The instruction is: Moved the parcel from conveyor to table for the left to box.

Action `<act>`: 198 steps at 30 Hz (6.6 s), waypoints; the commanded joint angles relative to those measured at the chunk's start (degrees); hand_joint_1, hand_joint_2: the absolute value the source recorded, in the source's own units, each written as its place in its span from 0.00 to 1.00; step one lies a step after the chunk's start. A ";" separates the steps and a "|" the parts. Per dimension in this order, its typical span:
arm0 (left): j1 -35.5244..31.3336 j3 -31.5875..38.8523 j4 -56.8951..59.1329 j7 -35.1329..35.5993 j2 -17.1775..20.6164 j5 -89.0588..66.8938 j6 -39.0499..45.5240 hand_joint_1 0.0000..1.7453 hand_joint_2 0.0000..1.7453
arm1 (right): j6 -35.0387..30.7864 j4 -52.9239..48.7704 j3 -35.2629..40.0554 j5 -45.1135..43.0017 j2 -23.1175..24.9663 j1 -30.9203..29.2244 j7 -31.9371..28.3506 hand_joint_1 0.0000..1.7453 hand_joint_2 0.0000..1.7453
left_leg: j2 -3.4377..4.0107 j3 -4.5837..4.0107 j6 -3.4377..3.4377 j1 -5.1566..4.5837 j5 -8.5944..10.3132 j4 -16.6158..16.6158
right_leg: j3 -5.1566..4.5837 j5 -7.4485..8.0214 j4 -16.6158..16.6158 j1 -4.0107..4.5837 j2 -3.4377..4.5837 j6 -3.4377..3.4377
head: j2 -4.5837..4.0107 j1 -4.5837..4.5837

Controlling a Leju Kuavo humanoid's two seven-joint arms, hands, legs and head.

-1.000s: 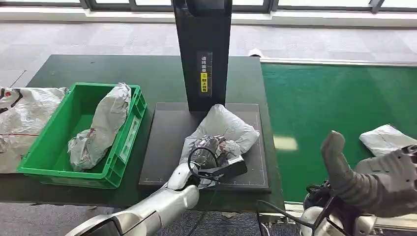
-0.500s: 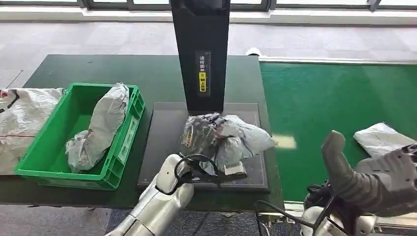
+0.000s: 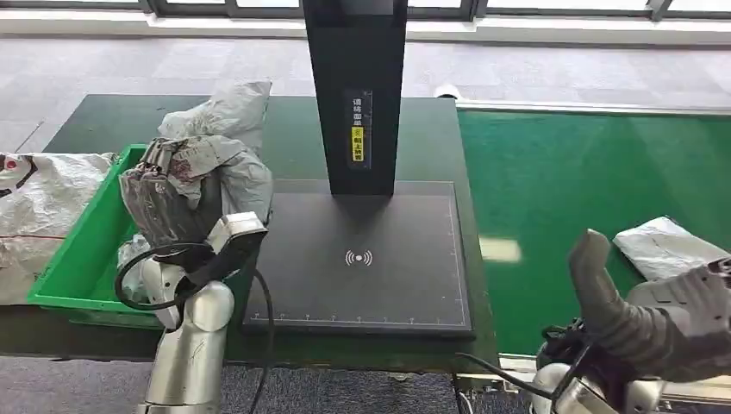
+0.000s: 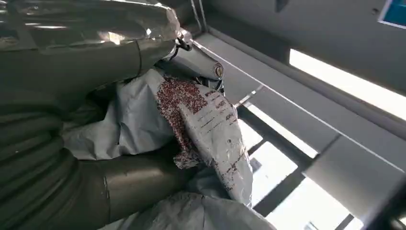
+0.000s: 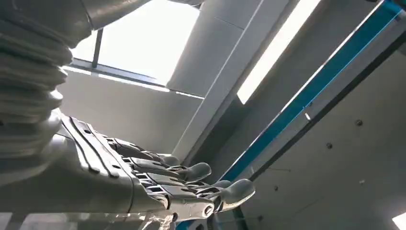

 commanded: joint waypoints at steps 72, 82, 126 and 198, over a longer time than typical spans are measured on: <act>-17.88 33.01 54.61 0.71 4.87 -1.56 -4.34 0.00 0.00 | 0.11 3.51 -1.50 1.26 1.53 5.53 0.13 0.00 1.00 | -0.62 1.16 0.26 -0.24 0.14 -0.22 | 1.28 -0.16 -0.12 -0.29 -0.64 0.11 | 0.00 0.00; -4.01 22.17 28.73 -5.73 0.18 14.61 -7.10 0.00 0.00 | 0.11 1.78 -4.78 1.26 1.53 7.11 0.13 0.00 1.00 | -0.45 1.02 0.13 -0.20 0.00 -0.24 | 1.08 -0.23 -0.21 -0.10 -0.42 0.08 | 0.00 0.00; 14.73 -20.01 -16.82 -17.42 11.96 52.33 -1.74 0.00 1.00 | 0.11 33.62 -50.94 15.71 1.53 -11.48 0.13 0.00 1.00 | -0.54 0.42 0.20 -0.25 -0.18 -0.13 | 0.58 -0.30 -0.11 -0.19 -0.55 0.11 | 0.00 0.00; 17.11 -14.43 -12.35 -17.42 5.22 57.93 -35.77 0.00 1.00 | 0.11 80.87 -72.19 22.69 -14.80 -33.30 0.13 0.00 1.00 | -0.42 0.26 0.50 -0.37 -0.10 -0.02 | 0.43 -0.16 -0.05 -0.40 -0.45 0.30 | 0.00 0.02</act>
